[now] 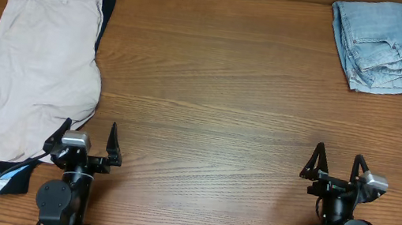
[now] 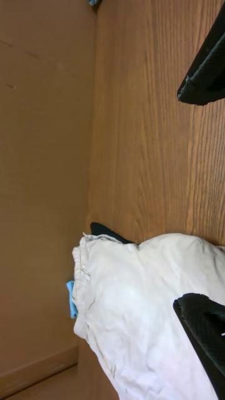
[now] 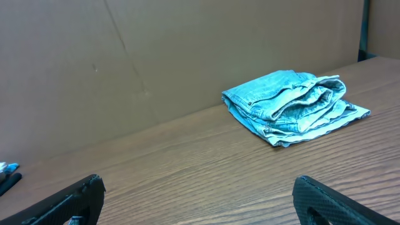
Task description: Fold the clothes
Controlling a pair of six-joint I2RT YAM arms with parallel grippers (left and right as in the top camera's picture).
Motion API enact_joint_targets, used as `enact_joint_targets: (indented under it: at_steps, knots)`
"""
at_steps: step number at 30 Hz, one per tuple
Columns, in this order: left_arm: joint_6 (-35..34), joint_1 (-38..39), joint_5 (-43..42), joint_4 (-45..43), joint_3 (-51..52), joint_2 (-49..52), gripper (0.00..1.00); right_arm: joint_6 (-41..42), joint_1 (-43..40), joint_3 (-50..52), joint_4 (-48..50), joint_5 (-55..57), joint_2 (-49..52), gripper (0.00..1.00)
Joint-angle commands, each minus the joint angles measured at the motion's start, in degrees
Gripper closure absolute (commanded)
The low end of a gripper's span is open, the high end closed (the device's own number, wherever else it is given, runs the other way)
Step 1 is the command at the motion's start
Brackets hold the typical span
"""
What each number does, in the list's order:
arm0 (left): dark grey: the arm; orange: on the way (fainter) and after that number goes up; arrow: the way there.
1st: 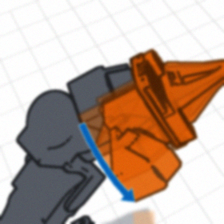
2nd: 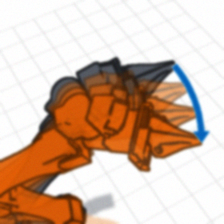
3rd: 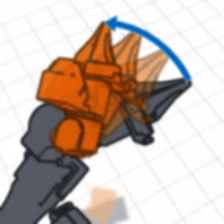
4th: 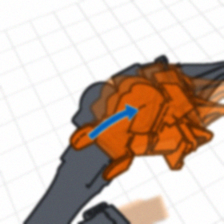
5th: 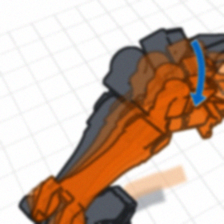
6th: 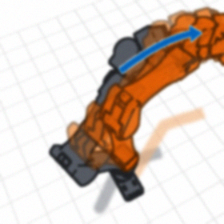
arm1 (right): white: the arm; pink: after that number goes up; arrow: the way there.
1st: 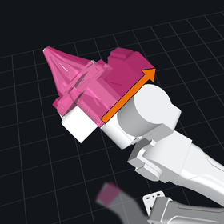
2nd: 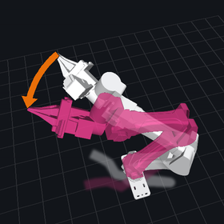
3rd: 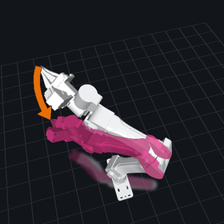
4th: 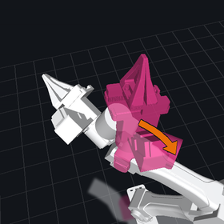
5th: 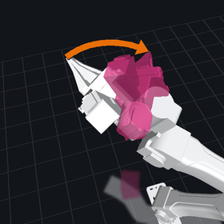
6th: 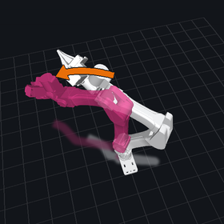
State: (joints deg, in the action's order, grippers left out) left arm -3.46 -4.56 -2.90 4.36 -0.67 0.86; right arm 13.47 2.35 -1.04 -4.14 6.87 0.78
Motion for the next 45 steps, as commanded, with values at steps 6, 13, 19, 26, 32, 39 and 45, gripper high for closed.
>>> enact_joint_targets:
  at_steps: [6, 13, 19, 26, 32, 39, 45]
  knots:
    - [-0.8, -0.3, 0.5, -0.1, 0.4, -0.6, 0.0, 0.0, 0.4, 0.6, 0.2, 0.6, -0.6, 0.0]
    - [-0.8, -0.3, 0.5, -0.1, 0.4, -0.6, 0.0, 0.0, 0.4, 0.6, 0.2, 0.6, -0.6, 0.0]
    - [-0.8, -0.3, 0.5, -0.1, 0.4, -0.6, 0.0, 0.0, 0.4, 0.6, 0.2, 0.6, -0.6, 0.0]
    - [1.5, -0.4, 3.1, -0.3, 0.4, -0.6, 0.0, 0.0, 0.4, 0.6, 0.2, 0.6, -0.6, 0.0]
    - [4.2, -0.3, 7.5, -0.5, 0.4, -0.6, 0.0, 0.0, 0.4, 0.6, 2.1, 1.0, -0.6, 0.0]
    - [4.2, -0.3, 7.4, -0.5, 0.4, -0.6, 0.0, 0.0, 0.3, 0.6, 0.8, 1.1, -0.6, 0.0]
    - [3.9, -0.3, -3.3, -1.8, 0.4, -0.6, 0.0, 0.1, 0.3, 0.6, 0.7, -1.9, -0.6, 0.0]
